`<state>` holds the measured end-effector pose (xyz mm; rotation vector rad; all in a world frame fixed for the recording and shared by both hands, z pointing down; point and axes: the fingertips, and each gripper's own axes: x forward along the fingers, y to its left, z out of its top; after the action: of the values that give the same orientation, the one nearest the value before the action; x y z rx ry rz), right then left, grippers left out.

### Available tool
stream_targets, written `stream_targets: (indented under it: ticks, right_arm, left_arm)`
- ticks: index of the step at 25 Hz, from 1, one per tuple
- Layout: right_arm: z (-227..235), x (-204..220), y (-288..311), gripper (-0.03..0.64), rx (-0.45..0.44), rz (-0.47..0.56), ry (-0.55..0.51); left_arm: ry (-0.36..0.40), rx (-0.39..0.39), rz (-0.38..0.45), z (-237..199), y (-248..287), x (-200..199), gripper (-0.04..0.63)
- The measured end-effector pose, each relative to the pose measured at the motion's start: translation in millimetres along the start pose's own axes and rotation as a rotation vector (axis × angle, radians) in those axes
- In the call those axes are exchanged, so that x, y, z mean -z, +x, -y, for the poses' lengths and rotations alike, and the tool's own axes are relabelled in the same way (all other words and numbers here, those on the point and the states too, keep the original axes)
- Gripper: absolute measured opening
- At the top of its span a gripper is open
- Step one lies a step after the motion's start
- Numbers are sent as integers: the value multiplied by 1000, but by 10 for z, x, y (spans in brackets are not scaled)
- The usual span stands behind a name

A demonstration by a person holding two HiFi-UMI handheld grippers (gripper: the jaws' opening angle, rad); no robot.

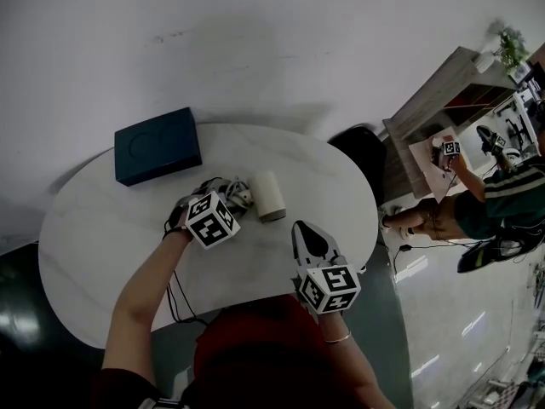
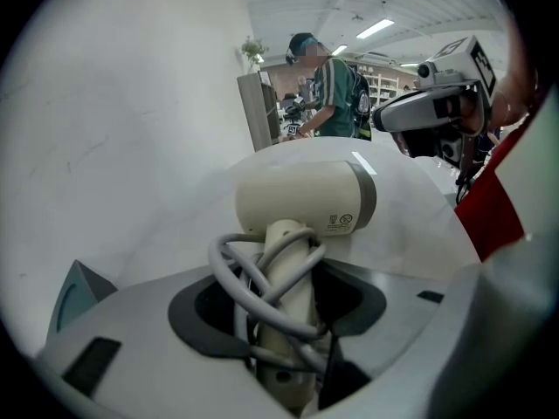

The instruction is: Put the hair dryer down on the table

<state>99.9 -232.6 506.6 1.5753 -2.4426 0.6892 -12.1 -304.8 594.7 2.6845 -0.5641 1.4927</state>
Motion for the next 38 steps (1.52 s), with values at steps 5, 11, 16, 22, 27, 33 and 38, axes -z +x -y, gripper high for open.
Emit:
stream_targets:
  ticks: [5,11,16,22,27,33,38]
  right_arm:
    - [-40,32,-31,15,1,0,7]
    - [-78,50,-95,15,6,1,10]
    - [-97,51,-170,15,11,10,12]
    - [-197,71,-249,15,1,17,6]
    - [-309,99,-300,15,-13,24,-3]
    - [-497,148,-368,15,-43,24,-11]
    - [-659,178,-398,15,-73,22,-24]
  left_arm:
    - [-6,-23,-8,-27,-2,15,247]
    - [1,-60,-6,-58,-24,19,276]
    - [-7,-117,3,-67,-102,41,299]
    - [-15,-183,24,-8,-258,80,301]
    - [-47,-238,63,46,-486,145,300]
    - [-122,-302,138,145,-796,152,298]
    - [-220,-329,206,247,-984,174,272]
